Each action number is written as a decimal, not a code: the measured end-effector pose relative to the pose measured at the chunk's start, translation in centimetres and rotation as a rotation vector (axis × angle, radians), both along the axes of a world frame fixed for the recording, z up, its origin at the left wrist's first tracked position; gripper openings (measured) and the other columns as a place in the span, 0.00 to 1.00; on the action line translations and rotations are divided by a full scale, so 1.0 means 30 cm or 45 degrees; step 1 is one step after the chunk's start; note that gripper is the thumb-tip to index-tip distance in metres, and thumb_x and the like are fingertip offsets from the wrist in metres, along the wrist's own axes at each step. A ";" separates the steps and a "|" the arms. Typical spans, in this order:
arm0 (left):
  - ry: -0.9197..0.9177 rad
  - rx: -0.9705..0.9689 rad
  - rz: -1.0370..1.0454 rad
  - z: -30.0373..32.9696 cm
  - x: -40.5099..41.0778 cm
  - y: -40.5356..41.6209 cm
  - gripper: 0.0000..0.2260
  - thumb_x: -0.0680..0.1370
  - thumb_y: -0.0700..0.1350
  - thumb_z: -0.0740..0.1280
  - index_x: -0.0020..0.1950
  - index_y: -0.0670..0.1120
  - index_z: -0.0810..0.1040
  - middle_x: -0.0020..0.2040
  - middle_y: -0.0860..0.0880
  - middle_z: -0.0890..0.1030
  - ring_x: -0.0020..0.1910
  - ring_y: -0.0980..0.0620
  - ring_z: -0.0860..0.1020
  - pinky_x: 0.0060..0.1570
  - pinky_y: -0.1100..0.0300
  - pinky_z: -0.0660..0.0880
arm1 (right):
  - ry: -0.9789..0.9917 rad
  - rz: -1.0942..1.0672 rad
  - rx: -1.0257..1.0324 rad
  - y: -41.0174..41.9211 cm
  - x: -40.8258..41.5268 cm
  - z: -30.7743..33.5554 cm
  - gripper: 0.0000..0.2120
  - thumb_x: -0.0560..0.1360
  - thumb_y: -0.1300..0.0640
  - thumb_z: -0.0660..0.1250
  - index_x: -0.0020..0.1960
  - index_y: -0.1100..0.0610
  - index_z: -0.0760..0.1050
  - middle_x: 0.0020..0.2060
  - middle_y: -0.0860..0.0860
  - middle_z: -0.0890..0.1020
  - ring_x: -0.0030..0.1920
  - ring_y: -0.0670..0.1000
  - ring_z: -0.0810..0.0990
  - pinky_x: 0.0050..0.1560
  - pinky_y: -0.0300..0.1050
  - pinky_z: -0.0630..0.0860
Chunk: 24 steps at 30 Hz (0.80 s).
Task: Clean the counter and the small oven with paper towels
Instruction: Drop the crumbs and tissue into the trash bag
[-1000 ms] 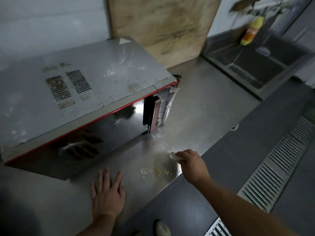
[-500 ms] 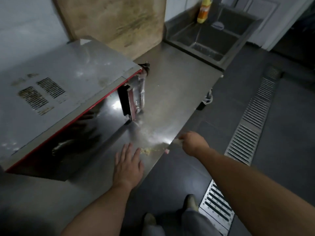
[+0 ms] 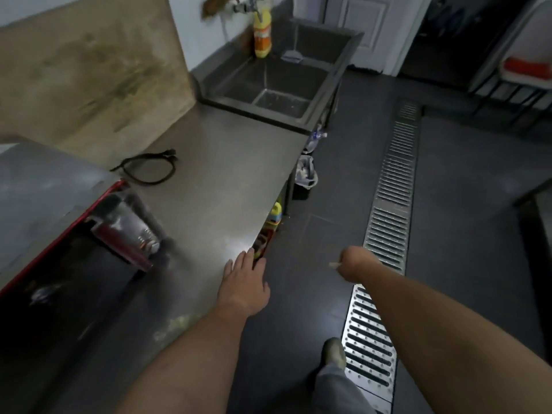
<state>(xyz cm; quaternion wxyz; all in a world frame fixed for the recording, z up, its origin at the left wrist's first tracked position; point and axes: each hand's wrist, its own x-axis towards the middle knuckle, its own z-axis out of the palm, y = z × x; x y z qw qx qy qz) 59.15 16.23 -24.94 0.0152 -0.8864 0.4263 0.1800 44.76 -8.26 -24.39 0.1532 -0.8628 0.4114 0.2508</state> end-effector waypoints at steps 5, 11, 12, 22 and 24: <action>0.016 0.150 -0.098 0.023 -0.038 -0.352 0.28 0.80 0.57 0.57 0.79 0.51 0.59 0.81 0.45 0.55 0.79 0.44 0.54 0.76 0.46 0.55 | 0.030 -0.063 0.038 -0.318 -0.096 -0.049 0.24 0.75 0.39 0.65 0.53 0.60 0.80 0.53 0.57 0.83 0.54 0.59 0.81 0.50 0.46 0.75; 0.165 0.293 -0.109 0.044 -0.099 -0.740 0.23 0.78 0.56 0.58 0.71 0.48 0.68 0.68 0.45 0.71 0.66 0.42 0.71 0.62 0.46 0.71 | 0.054 -0.084 0.087 -0.627 -0.141 -0.062 0.25 0.75 0.37 0.64 0.54 0.60 0.80 0.54 0.58 0.82 0.55 0.59 0.81 0.50 0.46 0.74; 0.178 0.315 -0.134 0.043 -0.107 -0.787 0.22 0.78 0.55 0.58 0.71 0.48 0.69 0.67 0.45 0.72 0.66 0.42 0.72 0.61 0.46 0.72 | 0.037 -0.093 0.084 -0.662 -0.137 -0.062 0.25 0.76 0.38 0.64 0.54 0.60 0.79 0.54 0.58 0.82 0.55 0.59 0.81 0.50 0.46 0.74; 0.147 0.382 -0.204 -0.013 0.070 -1.183 0.15 0.81 0.49 0.59 0.65 0.45 0.74 0.64 0.42 0.77 0.63 0.40 0.76 0.60 0.50 0.74 | 0.028 -0.152 0.100 -0.948 0.010 -0.075 0.26 0.76 0.38 0.64 0.55 0.60 0.78 0.55 0.58 0.82 0.55 0.60 0.80 0.51 0.47 0.75; 0.132 0.394 -0.210 -0.029 0.147 -1.256 0.16 0.82 0.51 0.60 0.64 0.43 0.77 0.63 0.41 0.79 0.62 0.40 0.77 0.59 0.50 0.75 | 0.038 -0.174 0.088 -1.010 0.069 -0.066 0.25 0.76 0.38 0.64 0.55 0.60 0.79 0.54 0.58 0.82 0.55 0.60 0.80 0.52 0.47 0.75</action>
